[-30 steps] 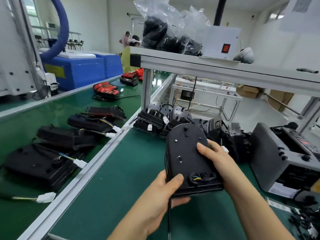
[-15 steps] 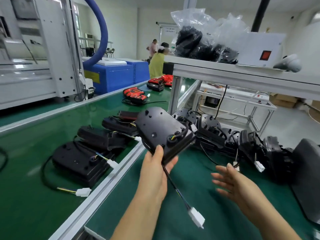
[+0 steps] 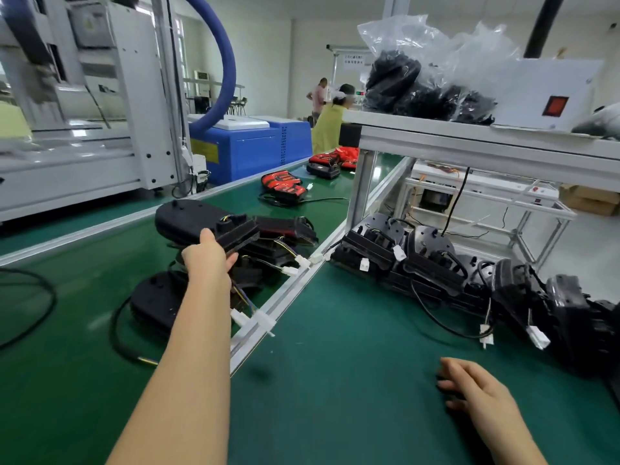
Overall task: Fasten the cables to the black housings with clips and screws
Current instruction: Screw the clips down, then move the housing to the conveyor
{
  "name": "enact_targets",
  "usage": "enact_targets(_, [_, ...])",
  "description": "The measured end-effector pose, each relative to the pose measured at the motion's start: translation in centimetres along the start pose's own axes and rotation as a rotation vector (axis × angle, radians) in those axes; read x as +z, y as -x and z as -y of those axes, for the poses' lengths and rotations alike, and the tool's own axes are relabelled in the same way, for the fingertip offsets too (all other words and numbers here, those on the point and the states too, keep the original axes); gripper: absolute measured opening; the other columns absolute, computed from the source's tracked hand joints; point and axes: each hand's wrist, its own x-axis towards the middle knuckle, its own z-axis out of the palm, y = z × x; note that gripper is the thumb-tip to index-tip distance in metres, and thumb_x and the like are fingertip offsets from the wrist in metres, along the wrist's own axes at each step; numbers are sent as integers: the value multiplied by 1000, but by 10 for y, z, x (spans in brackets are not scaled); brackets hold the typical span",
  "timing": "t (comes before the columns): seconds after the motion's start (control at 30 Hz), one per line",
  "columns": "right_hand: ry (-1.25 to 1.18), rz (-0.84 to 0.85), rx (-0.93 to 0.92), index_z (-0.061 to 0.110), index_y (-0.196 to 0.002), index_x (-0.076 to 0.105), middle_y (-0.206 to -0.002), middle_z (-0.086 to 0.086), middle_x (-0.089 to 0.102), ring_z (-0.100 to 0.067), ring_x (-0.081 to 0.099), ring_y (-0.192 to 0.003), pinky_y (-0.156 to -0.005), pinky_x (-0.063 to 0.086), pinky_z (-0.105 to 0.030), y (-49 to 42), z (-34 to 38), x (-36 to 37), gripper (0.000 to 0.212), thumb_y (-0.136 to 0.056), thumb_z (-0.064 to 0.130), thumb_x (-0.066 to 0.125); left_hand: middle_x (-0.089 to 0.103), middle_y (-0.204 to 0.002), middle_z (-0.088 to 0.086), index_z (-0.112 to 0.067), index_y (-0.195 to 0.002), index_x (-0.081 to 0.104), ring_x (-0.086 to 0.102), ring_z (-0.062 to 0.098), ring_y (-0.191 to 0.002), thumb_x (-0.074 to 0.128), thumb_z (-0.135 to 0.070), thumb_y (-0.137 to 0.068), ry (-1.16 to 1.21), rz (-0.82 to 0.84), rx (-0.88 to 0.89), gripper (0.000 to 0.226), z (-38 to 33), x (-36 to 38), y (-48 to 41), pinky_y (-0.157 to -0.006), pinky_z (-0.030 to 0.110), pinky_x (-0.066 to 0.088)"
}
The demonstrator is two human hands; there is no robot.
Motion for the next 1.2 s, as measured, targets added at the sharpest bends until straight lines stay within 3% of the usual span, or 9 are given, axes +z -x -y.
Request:
enact_targets(0.1, [-3, -6, -12, 5, -93, 68, -88, -15, 68, -26, 62, -80, -60, 48, -33, -1, -4, -1, 15, -94, 6, 54, 46, -137, 12, -6, -143, 31, 58, 27, -94, 40, -24, -100, -102, 44, -14, 48, -3, 14, -8, -78, 35, 57])
enact_targets(0.27, [6, -14, -33, 10, -90, 70, -84, -9, 70, -22, 64, -80, -61, 49, -32, -5, -14, -1, 14, -92, 6, 56, 53, -132, 15, 2, -140, 32, 62, 26, -107, 43, -25, -98, -226, 102, 45, 51, 4, 26, -16, -77, 35, 57])
enact_targets(0.4, [23, -9, -36, 14, -90, 71, -83, -5, 72, -19, 67, -82, -61, 49, -30, -8, -21, -3, 15, -92, 8, 58, 37, -144, 11, -5, -148, 11, 54, 30, -112, 43, -23, -99, -208, 93, -45, 61, -7, 31, -19, -78, 40, 56])
enact_targets(0.53, [45, -6, -48, 19, -87, 72, -81, 1, 72, -11, 69, -81, -59, 50, -23, -8, -21, -2, 15, -91, 10, 60, 46, -134, 20, 3, -133, 40, 62, 37, -102, 59, -36, -90, -506, 212, 38, 61, -13, 24, -36, -49, 37, 56])
enact_targets(0.67, [51, -3, -44, 21, -88, 71, -81, 1, 72, -4, 68, -74, -58, 49, -20, -5, -20, -2, 15, -91, 12, 59, 58, -120, 26, 7, -111, 57, 62, 42, -101, 62, -45, -86, -742, 262, 168, 58, -13, 19, -55, -90, 50, 51])
enact_targets(0.83, [48, 1, -37, 20, -91, 71, -84, 1, 71, -6, 67, -79, -60, 50, -20, -3, -18, -3, 15, -92, 13, 58, 58, -117, 27, 8, -114, 56, 56, 41, -107, 61, -58, -81, -904, 176, 193, 74, -7, 8, -57, -99, 49, 43])
enact_targets(1.0, [48, -1, -38, 22, -90, 71, -83, 3, 72, -4, 68, -77, -59, 50, -19, -2, -20, -5, 15, -91, 13, 59, 24, -155, 14, -23, -151, 4, 38, 38, -132, 80, -33, -74, -939, 319, 238, 109, -7, -2, -47, -108, 52, 31])
enact_targets(1.07, [50, -2, -37, 22, -89, 71, -82, 4, 72, -4, 68, -77, -60, 50, -21, -3, -20, -5, 15, -91, 13, 60, 34, -151, 11, -24, -150, 21, 38, 35, -132, 77, -31, -78, -1107, 293, 367, 91, 0, -4, -42, -108, 48, 33])
enact_targets(1.2, [41, 1, -29, 21, -88, 72, -82, 2, 72, -5, 69, -76, -59, 50, -22, -5, -22, -5, 14, -90, 12, 61, 63, -119, 12, -17, -128, 52, 57, 32, -110, 63, -48, -83, -1246, -48, 605, 55, 19, 1, -24, -91, 40, 35])
